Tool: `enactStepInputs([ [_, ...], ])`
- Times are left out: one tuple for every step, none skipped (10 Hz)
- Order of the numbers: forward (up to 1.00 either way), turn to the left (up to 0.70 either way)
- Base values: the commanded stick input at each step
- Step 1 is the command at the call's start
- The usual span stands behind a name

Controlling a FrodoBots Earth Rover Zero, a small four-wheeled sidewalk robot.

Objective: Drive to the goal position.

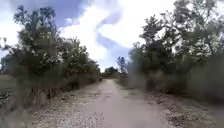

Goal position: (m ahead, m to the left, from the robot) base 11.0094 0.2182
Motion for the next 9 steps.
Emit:
enactStepInputs([
  [0.45,0.00],
  [0.45,0.00],
  [0.45,0.00],
  [0.45,0.00],
  [0.45,0.00],
  [0.45,0.00],
  [0.45,0.00],
  [0.45,0.00],
  [0.45,0.00],
])
